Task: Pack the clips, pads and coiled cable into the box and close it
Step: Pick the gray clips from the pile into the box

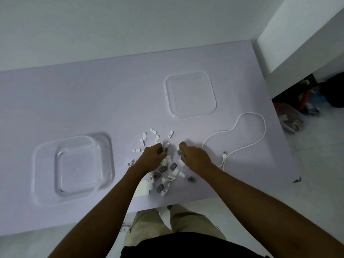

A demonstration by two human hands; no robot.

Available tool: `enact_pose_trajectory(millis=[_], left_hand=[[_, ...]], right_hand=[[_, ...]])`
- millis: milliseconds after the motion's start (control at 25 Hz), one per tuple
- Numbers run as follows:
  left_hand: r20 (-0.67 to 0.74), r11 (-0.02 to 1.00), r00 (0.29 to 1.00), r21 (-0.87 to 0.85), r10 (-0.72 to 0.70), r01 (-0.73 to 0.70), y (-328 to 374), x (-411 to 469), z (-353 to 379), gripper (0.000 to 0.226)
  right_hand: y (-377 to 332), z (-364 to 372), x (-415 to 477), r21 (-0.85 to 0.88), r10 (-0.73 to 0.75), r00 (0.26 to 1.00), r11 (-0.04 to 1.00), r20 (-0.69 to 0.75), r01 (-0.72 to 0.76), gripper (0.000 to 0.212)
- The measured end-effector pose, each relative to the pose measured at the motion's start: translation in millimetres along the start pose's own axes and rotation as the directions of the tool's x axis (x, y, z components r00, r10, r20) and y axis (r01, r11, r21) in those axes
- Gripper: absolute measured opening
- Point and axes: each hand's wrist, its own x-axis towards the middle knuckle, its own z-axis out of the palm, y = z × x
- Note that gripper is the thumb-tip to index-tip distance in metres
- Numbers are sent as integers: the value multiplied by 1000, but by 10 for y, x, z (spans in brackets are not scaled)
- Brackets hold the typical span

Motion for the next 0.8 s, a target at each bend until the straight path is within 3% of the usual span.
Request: enact_pose_trajectory(millis=[160,240,320,440,560,720,800], left_hand=[[-14,993,999,-109,-36,34,-67,-170,-111,19],[-21,987,999,-153,-42,38,-100,-276,-219,21],[-70,981,996,-190,-61,47,-170,-404,-429,24],[-200,966,970,-245,-139,88,-561,-758,-940,27],[-272,944,936,-297,-225,141,-1055,-1047,-1322,33],[-213,905,886,-211,-411,369,-1601,-1235,-1528,40],[-202,869,845,-151,-494,472,-1827,-1311,-1564,29]], right_hand=[[-85,-42,85,-100,31,998,995,52,-26,15],[-106,-78,121,34,104,993,994,54,-106,21],[-238,-118,163,294,132,991,947,4,-127,30],[-891,-105,270,578,115,992,813,-54,-63,32],[-1577,-6,349,798,153,988,596,-7,-86,28],[-2106,84,357,911,197,974,371,114,-182,26],[-2382,124,370,911,186,969,349,163,-220,25]])
